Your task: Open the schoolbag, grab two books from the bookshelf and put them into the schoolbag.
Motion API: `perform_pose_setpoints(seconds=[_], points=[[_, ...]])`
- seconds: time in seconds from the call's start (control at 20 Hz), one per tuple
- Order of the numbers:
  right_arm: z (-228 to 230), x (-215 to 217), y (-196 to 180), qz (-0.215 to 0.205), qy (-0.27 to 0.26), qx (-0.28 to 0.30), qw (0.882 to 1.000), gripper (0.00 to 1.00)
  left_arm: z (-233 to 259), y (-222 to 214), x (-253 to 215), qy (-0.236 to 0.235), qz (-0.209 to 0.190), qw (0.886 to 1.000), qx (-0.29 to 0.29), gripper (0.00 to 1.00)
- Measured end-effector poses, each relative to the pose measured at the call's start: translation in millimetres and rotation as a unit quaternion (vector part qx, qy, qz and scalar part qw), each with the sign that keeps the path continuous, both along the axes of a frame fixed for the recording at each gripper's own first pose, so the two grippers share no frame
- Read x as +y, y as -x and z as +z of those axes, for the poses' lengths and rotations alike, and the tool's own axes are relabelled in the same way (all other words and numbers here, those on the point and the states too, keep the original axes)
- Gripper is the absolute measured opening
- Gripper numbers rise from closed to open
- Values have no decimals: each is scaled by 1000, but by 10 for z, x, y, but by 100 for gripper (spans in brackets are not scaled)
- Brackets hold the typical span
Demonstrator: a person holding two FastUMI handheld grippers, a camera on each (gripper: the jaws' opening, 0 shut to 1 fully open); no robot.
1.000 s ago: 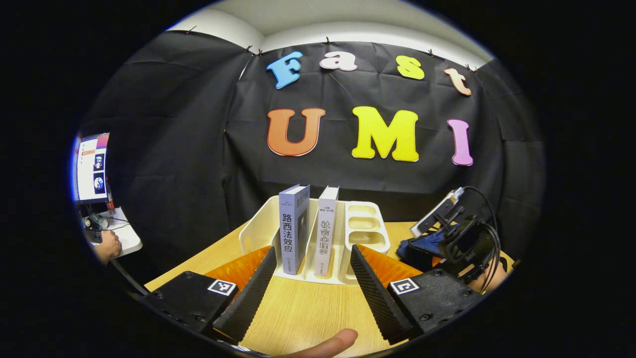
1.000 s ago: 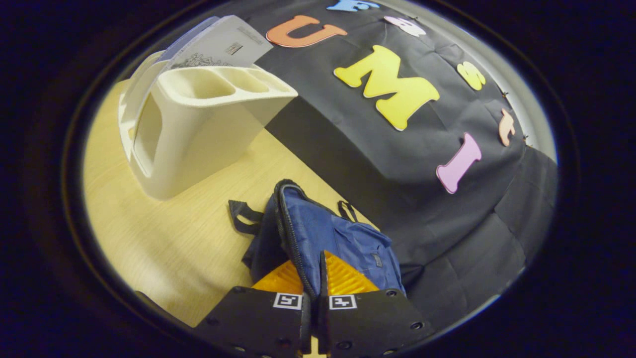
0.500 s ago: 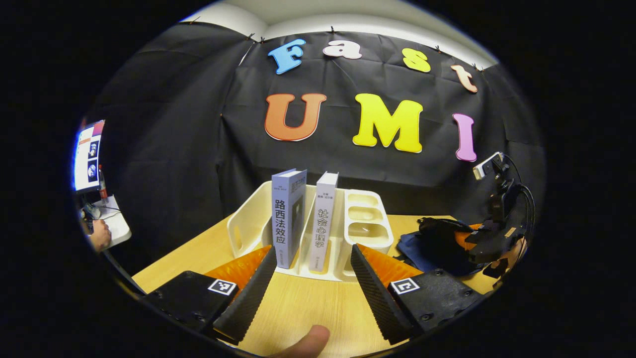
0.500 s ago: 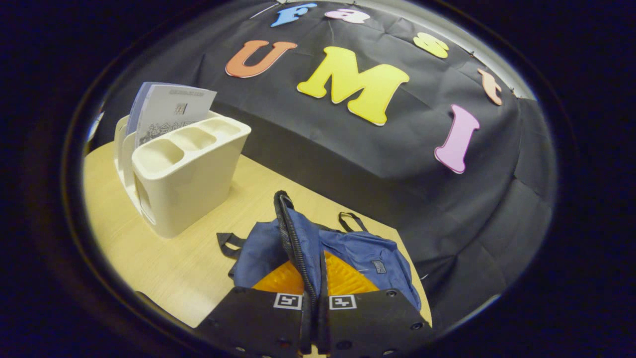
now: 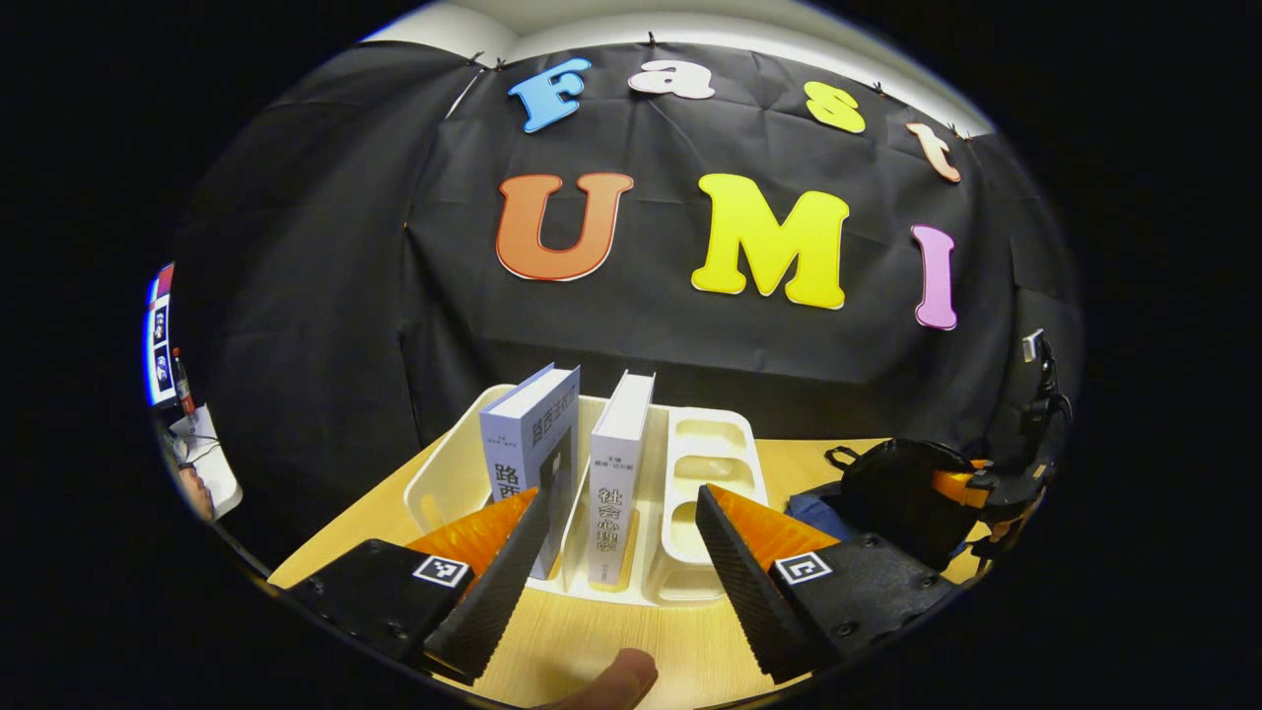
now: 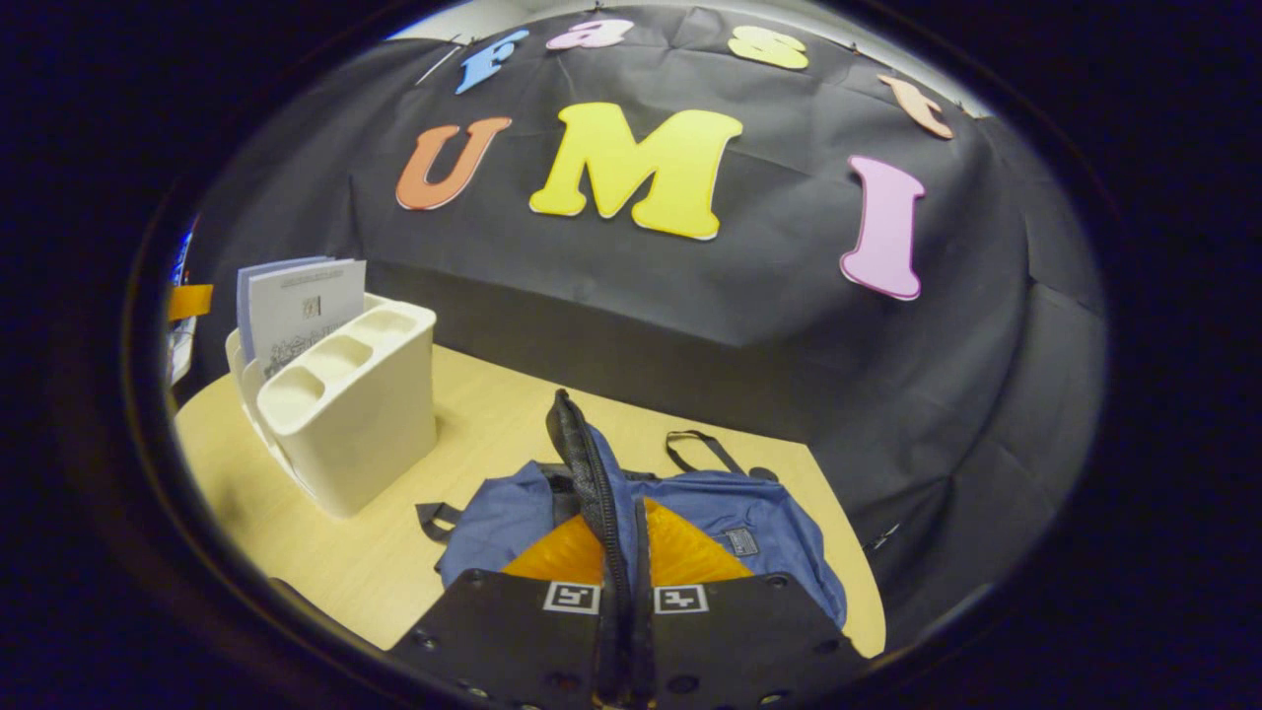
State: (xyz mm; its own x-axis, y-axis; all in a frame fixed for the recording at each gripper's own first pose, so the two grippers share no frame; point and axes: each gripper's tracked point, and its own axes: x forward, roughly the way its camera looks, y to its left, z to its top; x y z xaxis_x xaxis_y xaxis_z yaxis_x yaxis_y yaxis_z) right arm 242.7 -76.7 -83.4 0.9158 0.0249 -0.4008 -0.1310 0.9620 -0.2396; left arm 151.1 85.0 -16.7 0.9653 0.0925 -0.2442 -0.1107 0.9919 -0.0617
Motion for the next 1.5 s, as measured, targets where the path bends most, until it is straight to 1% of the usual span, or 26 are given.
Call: perform_pose_setpoints(seconds=[0.15, 0.2, 0.25, 0.3, 0.4, 0.5, 0.6, 0.7, 0.8, 0.9, 0.95, 1.0, 1.1, 1.2, 1.25, 1.3, 1.4, 1.45, 1.5], points=[[130, -158, -51, -2, -26, -5, 1000, 5, 181, -152, -19, -15, -12, 1000, 19, 96], [162, -224, -50, -1, -31, -7, 999, 5, 235, -209, -57, -24, -27, 999, 26, 96], [173, -281, -38, -1, -37, -11, 999, 5, 289, -243, -132, -26, -51, 998, 33, 96], [201, -336, -18, 1, -42, -15, 999, 5, 338, -291, -184, -21, -64, 997, 37, 96], [265, -427, 51, 2, -54, -28, 998, 5, 475, -417, -224, -15, -76, 996, 45, 96], [383, -543, 86, -3, -71, -46, 996, 5, 521, -539, -148, -30, -71, 995, 63, 96], [471, -709, 65, -21, -90, -59, 994, 5, 537, -634, -116, -45, -68, 993, 86, 96], [515, -831, 59, -29, -123, -66, 990, 5, 517, -771, -145, -48, -77, 990, 108, 96], [533, -965, 23, -40, -141, -64, 987, 5, 425, -921, -156, -44, -82, 987, 133, 96], [541, -1078, 10, -46, -134, -65, 988, 5, 301, -1042, -123, -43, -79, 982, 163, 96], [554, -1092, 21, -42, -130, -64, 989, 5, 237, -1086, -100, -46, -76, 979, 181, 100], [553, -1087, 24, -38, -130, -60, 989, 5, 171, -1146, -76, -49, -74, 977, 195, 96], [586, -1150, 41, -40, -124, -56, 990, 5, 92, -1262, 3, -58, -64, 973, 215, 96], [639, -1242, 73, -45, -116, -62, 990, 5, 52, -1345, 59, -69, -63, 969, 230, 96], [644, -1262, 104, -44, -115, -64, 990, 5, 13, -1362, 80, -71, -63, 965, 244, 100], [658, -1286, 130, -44, -115, -66, 990, 5, -28, -1389, 85, -72, -65, 962, 255, 96], [686, -1340, 172, -47, -111, -71, 990, 5, -136, -1416, 62, -75, -75, 953, 285, 96], [690, -1353, 198, -48, -109, -74, 990, 5, -201, -1435, -2, -71, -87, 949, 296, 96], [703, -1367, 213, -49, -109, -76, 990, 2, -273, -1439, -55, -67, -100, 943, 310, 96]])
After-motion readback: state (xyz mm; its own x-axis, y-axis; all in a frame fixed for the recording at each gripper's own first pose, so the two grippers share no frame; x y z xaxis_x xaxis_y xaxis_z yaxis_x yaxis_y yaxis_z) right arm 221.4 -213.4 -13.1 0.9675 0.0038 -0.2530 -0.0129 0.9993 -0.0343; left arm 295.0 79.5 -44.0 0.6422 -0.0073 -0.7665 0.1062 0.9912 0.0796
